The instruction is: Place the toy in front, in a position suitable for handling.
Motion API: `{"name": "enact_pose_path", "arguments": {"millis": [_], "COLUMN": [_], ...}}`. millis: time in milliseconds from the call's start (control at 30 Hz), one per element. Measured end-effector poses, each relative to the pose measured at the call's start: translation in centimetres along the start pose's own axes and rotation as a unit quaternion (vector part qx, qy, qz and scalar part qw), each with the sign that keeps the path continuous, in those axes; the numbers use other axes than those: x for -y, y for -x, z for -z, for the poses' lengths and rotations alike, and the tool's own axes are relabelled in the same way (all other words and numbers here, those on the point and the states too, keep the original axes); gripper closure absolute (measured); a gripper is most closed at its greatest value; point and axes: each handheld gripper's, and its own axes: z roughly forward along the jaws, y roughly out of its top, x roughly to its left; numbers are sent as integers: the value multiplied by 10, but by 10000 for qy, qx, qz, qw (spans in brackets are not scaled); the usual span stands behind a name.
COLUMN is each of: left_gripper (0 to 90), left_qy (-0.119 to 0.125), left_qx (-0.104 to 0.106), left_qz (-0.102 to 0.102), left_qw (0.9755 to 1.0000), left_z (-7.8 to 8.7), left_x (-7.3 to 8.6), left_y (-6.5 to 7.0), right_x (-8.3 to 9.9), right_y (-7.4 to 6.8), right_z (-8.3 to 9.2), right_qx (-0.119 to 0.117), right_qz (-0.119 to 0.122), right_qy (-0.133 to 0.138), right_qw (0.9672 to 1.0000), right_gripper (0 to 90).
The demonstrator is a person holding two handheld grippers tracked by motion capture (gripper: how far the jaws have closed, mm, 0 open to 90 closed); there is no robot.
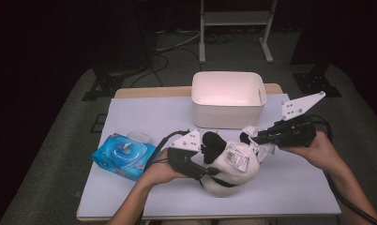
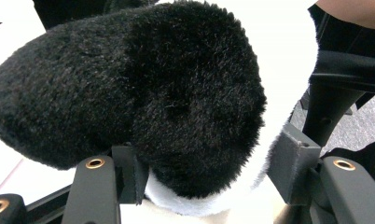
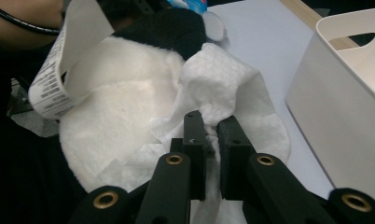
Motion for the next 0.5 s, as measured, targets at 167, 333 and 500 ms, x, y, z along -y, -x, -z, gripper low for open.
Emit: {"name": "enact_pose_path", "arguments": {"millis": [167,333,500], "left_gripper": [401,402,401], "left_qy": [-9,-5,20], "left_qx": [-67,-18,-47], "left_qz": [41,14,68], "left_qw": [10000,10000,10000], "left_z": [0,-1,-1], "left_x": [-1,-2,0], "left_y": [-1,1,-1], "right_x": [2,-6,-9], "right_y": [-11,-21,-18], "right_z": [0,-6,-8], "right_qx": [-214,-254,-234], "right_qz": [123,279,244], "right_qy": [-15,-110,-95], "right_qw": [9997,9992,9994], "right_gripper": [826,826,825]}}
